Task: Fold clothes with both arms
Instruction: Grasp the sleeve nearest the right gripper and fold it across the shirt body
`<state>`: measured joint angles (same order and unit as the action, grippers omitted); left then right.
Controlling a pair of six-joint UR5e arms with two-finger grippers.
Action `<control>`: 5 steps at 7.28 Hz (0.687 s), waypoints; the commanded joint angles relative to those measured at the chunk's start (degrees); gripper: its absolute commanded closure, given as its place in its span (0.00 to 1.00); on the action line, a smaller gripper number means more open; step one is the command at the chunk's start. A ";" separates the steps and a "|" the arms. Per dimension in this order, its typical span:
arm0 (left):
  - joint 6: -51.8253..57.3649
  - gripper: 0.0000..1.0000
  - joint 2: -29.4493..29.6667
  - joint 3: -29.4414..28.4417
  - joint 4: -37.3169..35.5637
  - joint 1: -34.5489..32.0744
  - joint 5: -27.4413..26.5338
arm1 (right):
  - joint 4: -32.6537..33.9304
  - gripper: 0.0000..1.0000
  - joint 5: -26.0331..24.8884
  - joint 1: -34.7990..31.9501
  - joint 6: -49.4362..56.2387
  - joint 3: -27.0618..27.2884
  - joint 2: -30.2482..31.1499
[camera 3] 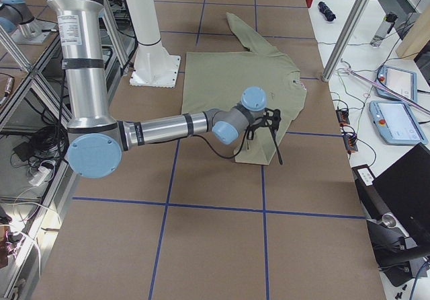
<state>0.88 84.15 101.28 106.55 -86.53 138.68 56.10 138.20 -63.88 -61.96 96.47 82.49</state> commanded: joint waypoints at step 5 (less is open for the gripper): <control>0.00 0.00 -0.31 0.76 0.06 -0.04 0.54 | 7.62 1.00 -32.17 27.38 -34.63 -29.86 -57.85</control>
<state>0.87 83.84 101.93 106.54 -86.57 139.22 69.99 111.26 -40.20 -95.50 76.77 31.70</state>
